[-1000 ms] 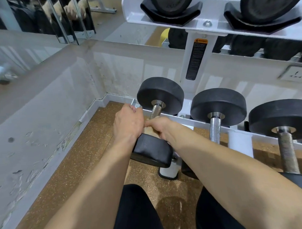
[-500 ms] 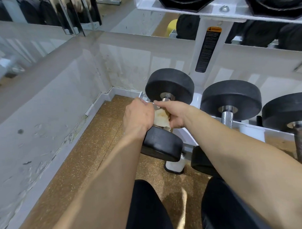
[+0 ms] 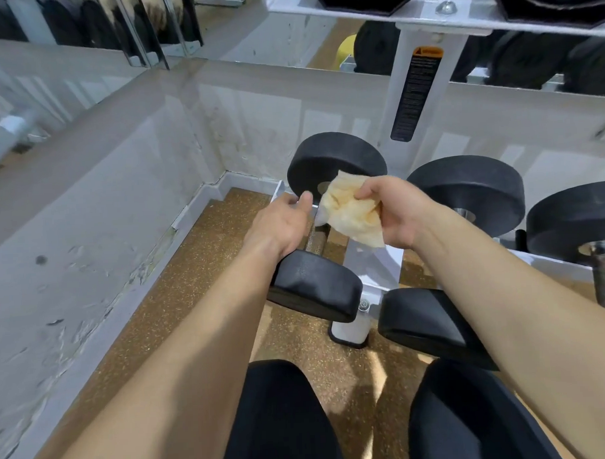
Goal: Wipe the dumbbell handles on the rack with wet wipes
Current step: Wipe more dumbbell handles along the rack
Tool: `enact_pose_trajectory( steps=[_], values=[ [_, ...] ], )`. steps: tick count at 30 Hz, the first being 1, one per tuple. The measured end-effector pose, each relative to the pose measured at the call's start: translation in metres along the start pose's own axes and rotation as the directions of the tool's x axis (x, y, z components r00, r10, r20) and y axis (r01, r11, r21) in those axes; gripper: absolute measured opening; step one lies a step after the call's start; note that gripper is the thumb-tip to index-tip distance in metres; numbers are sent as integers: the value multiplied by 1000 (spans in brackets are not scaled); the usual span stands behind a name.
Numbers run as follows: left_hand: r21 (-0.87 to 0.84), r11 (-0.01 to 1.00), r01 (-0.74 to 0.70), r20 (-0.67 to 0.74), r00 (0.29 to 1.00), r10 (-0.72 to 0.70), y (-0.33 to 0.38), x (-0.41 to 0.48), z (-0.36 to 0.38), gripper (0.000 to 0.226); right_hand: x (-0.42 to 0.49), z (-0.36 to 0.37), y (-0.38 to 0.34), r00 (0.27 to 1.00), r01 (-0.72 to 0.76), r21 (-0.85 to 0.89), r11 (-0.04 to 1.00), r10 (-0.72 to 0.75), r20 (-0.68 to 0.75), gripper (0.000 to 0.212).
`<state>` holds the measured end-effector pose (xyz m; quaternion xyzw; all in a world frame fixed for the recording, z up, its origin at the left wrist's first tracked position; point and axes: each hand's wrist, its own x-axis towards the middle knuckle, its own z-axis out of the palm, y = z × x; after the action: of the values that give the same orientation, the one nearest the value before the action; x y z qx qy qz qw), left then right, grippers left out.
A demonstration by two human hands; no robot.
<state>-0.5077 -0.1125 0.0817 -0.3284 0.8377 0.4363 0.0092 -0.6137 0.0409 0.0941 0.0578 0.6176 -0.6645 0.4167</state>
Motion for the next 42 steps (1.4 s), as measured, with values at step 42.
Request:
enact_pose_trajectory(
  steps=[42],
  values=[
    [18, 994, -108, -206, 972, 109, -1, 25, -32, 18, 24, -5, 14, 987, 15, -906, 424, -152, -55, 29]
  ],
)
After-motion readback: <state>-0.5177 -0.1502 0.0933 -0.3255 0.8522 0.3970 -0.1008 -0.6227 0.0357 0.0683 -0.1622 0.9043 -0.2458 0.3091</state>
